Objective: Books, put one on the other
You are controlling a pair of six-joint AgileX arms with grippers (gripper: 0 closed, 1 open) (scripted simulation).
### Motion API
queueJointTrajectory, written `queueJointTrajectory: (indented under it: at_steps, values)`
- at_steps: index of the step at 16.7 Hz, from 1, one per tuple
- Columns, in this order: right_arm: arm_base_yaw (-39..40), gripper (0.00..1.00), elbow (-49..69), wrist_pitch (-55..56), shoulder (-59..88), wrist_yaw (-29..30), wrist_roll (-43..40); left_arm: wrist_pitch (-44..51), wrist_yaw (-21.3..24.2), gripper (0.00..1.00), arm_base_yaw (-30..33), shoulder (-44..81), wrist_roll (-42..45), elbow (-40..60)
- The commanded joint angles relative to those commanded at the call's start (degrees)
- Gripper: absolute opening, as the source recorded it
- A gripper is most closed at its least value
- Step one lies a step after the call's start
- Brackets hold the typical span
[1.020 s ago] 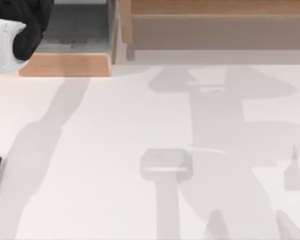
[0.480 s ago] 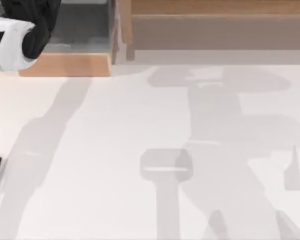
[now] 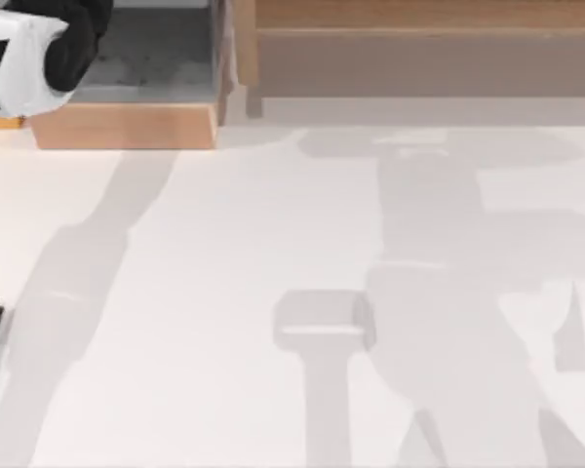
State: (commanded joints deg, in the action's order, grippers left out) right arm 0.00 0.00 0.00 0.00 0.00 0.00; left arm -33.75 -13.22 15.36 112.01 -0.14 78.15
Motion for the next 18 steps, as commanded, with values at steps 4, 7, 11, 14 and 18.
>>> queueJointTrajectory:
  at_steps: [4,7,11,14,18]
  values:
    - [0.0,1.0,0.0,0.0,0.0,0.0,0.0,-0.52,0.17,1.0,-0.01,4.21,-0.01,3.78]
    - [0.0,1.0,0.0,0.0,0.0,0.0,0.0,-0.52,0.17,1.0,-0.01,4.21,-0.01,3.78]
    - [0.0,1.0,0.0,0.0,0.0,0.0,0.0,-0.52,0.17,0.7,-0.01,4.21,-0.01,3.78]
    - [0.0,1.0,0.0,0.0,0.0,0.0,0.0,-0.52,0.17,0.47,-0.01,4.21,-0.01,3.78]
    - [0.0,1.0,0.0,0.0,0.0,0.0,0.0,-0.52,0.17,0.17,-0.01,4.21,-0.01,3.78]
